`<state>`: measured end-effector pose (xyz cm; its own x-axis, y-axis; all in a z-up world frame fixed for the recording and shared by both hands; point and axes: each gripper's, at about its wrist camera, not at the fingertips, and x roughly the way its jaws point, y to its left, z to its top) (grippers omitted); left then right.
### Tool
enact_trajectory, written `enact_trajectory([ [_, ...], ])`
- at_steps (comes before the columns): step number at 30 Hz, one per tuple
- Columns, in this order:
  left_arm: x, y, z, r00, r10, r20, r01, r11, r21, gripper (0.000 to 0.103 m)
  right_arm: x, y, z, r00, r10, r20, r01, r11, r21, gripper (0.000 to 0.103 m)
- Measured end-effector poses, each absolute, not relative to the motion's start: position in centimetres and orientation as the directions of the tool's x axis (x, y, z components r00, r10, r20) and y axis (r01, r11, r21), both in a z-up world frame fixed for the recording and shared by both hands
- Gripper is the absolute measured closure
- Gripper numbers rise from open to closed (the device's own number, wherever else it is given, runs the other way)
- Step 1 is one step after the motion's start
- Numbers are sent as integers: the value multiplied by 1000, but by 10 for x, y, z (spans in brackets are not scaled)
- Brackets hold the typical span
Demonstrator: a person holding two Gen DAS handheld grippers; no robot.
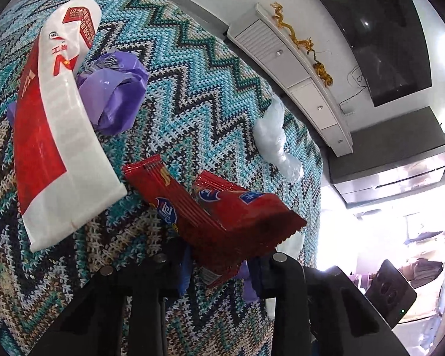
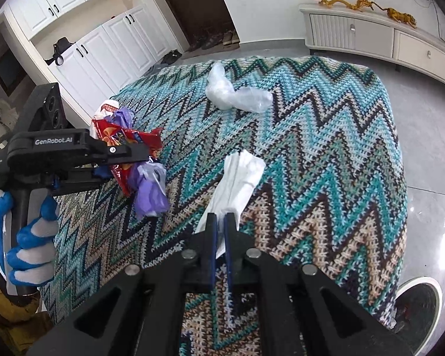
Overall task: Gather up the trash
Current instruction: 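Grasp the red snack bag with the left tool while the right tool grasps the white tissue, then carry both items to the bin and open both tools to drop them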
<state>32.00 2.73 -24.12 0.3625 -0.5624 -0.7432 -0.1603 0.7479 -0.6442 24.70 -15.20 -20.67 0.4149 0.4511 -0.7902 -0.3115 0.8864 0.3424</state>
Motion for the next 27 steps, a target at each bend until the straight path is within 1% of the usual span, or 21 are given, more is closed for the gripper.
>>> enact_trajectory([
  [4,315,33,-240,374,-551,-746,-158,755,-636,71,250,-149,-208,415,450,-791,-309,887,343,97],
  [8,313,40,-239,387,-556,-736,-160,745,-647,72,251,-149,-210,411,448,-794,-300,889,346,97],
  [12,304,44,-232,404,-555,-728,-139,749,-648,78,251,-148,-211,414,450,-792,-291,889,354,97],
  [13,303,43,-230,405,-555,-727,-135,750,-648,79,250,-149,-211,415,448,-792,-290,890,352,99],
  [18,287,46,-223,409,-560,-720,-108,754,-648,84,239,-154,-204,437,448,-780,-291,891,348,100],
  [27,260,53,-190,453,-548,-703,-53,771,-635,87,207,-168,-171,507,438,-742,-309,896,319,101],
])
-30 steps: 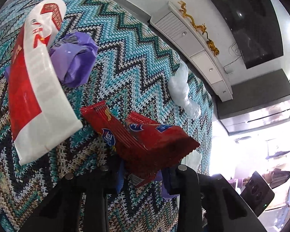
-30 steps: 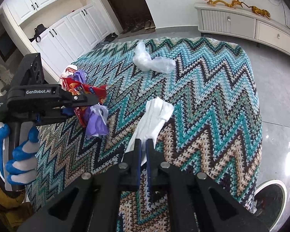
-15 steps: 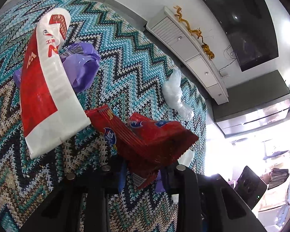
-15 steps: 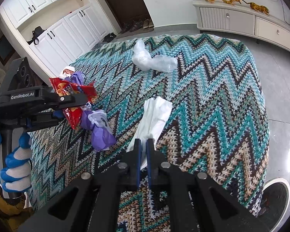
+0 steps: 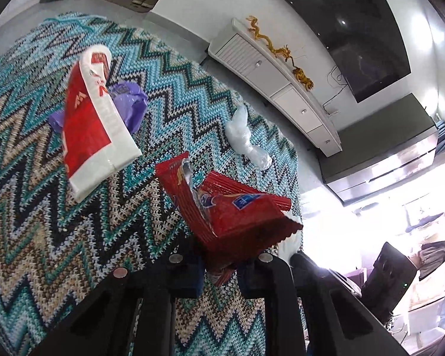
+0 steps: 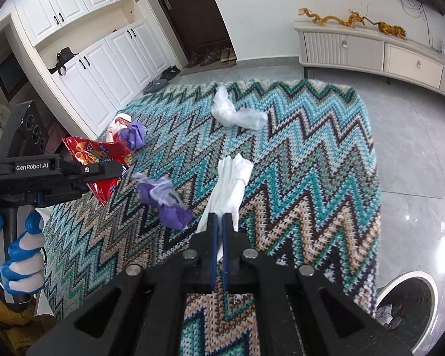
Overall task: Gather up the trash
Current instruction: 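Carry both items to the bin and open both tools to drop them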
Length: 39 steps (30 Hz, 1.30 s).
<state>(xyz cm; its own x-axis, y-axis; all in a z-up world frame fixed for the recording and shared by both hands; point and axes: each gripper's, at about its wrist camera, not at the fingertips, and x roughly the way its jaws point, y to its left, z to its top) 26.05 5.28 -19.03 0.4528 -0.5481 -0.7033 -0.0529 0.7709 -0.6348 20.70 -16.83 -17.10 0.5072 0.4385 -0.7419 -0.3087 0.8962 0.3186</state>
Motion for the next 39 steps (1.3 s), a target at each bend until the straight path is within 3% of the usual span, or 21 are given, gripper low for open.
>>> enact_trajectory([
  [12,232,37,-133,473,-566,-675,45,781,-623,88,156,-196,-112,633,399,-663,-303,916,262,101],
  [22,220,-102,-94,361,-639,-679,287,769,-571,88,97,-287,-78,740,227,-633,-150,973,174,101],
  [33,207,-278,-141,142,-613,-777,456,737,-499,88,63,-401,-131,695,15,-719,94,989,112,101],
  [39,210,-351,-202,22,-548,-836,472,743,-474,87,70,-456,-201,622,24,-783,200,961,189,101],
])
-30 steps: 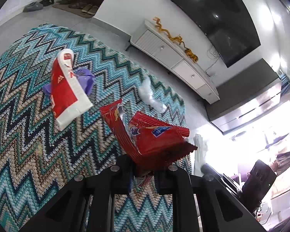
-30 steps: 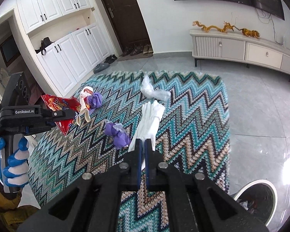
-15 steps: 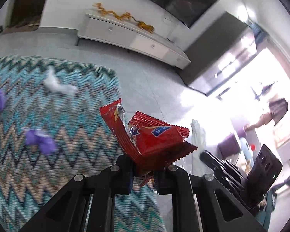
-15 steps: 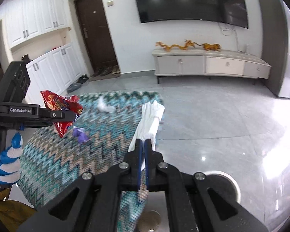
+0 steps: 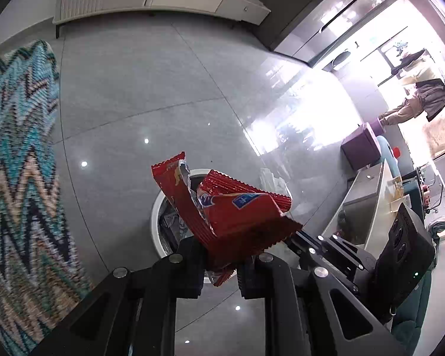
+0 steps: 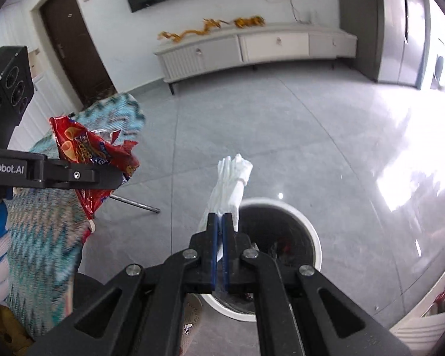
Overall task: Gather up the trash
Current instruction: 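Carry both items to the bin and open both tools to drop them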
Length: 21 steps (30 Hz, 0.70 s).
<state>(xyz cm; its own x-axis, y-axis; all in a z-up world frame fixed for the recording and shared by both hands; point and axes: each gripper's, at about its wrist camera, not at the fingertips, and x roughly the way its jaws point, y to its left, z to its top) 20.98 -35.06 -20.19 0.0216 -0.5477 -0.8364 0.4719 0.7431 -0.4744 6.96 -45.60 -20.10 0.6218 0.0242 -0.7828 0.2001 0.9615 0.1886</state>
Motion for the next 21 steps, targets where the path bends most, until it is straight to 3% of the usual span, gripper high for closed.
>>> enact_trajectory([
  [2,213,-364,-222,-7,-527,-850,465,751,-469,87,75,-470,-228,591,35,-806,232,949,212,100],
  [12,217,-398,-279,-97,-480,-872,442,764,-470,61,80,-504,-321,464,74,-883,362,893,266,98],
  [15,218,-400,-277,-94,-489,-867,441,760,-477,48,74,-510,-332,445,72,-893,381,887,261,98],
  [21,209,-391,-240,-47,-515,-856,490,735,-469,46,66,-510,-323,455,46,-889,399,882,250,97],
])
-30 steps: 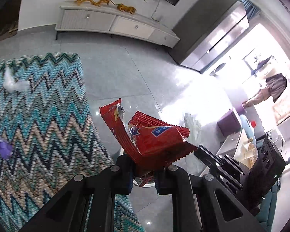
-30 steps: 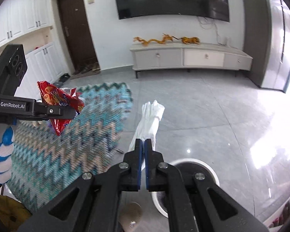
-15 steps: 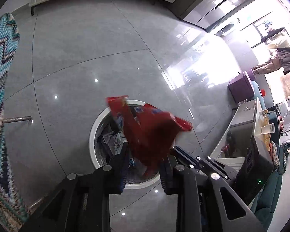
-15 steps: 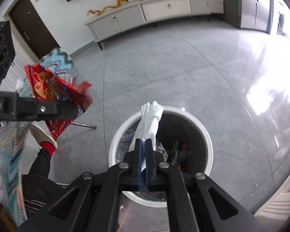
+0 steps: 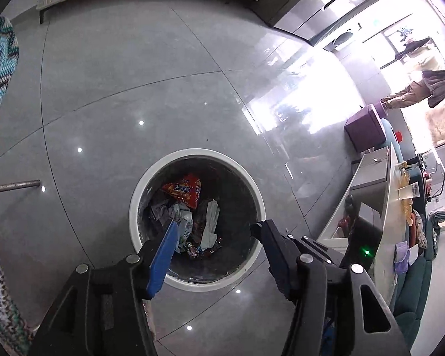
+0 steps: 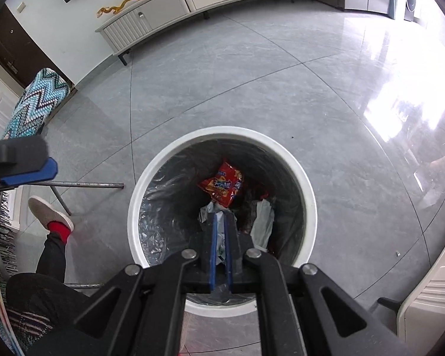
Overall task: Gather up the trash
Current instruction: 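Carry both items to the bin and open both tools to drop them, then move both open tools back toward the rug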
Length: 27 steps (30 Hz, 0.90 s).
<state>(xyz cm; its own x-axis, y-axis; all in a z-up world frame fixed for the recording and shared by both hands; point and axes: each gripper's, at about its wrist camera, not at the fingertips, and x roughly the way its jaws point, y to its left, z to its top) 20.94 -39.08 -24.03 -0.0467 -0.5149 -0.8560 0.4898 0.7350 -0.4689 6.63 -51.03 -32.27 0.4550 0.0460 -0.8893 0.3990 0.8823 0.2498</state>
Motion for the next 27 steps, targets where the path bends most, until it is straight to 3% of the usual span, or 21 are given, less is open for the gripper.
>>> enact_trajectory([
  [3,203,-376,-214,8,-525,-851,519,730,-446,43,64,-505,-305,482,30,-876,390,888,245,91],
  [4,202,-370,-207,29,-528,-849,526,730,-436,42,62,-500,-294,497,19,-868,382,893,238,78],
  [6,198,-353,-187,84,-535,-840,541,733,-413,40,62,-495,-280,517,0,-856,367,903,222,64],
  [14,192,-264,-112,264,-568,-780,536,759,-370,38,59,-447,-200,612,-66,-788,292,945,148,64],
  [18,191,-209,-79,367,-563,-740,514,786,-343,32,58,-414,-153,670,-68,-739,232,965,122,64],
  [27,195,-77,-56,557,-454,-695,356,887,-293,28,73,-320,-63,779,-3,-627,62,996,71,64],
])
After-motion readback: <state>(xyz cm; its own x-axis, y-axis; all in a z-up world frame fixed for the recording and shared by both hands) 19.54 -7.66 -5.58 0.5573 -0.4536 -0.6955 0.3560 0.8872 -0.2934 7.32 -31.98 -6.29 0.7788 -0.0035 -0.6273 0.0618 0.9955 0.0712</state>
